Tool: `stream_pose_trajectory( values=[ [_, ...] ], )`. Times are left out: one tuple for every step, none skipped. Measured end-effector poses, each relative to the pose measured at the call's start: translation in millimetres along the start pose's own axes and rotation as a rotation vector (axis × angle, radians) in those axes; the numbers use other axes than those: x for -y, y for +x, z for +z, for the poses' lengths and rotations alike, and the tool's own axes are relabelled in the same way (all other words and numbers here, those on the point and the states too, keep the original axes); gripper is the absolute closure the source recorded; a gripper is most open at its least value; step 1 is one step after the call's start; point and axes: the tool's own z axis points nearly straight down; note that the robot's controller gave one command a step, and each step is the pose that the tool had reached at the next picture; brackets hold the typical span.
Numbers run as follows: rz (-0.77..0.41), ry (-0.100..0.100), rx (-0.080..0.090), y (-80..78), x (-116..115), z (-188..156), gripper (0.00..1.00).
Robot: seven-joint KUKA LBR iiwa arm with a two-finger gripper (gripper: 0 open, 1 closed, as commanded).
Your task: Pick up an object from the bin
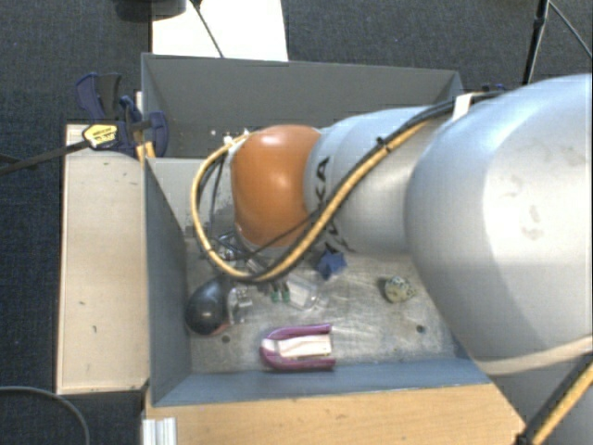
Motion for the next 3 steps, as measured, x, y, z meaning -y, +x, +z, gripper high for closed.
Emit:
stream_pose_trajectory(
  values=[
    [-0.025, -0.014, 0.017, 14.5, -16, -141, 1.00],
    [-0.173, -0.010, 0.002, 27.8, -15, -27, 1.00],
    [-0.170, -0.011, 0.009, 25.8, -15, -31, 0.00]
  ],
)
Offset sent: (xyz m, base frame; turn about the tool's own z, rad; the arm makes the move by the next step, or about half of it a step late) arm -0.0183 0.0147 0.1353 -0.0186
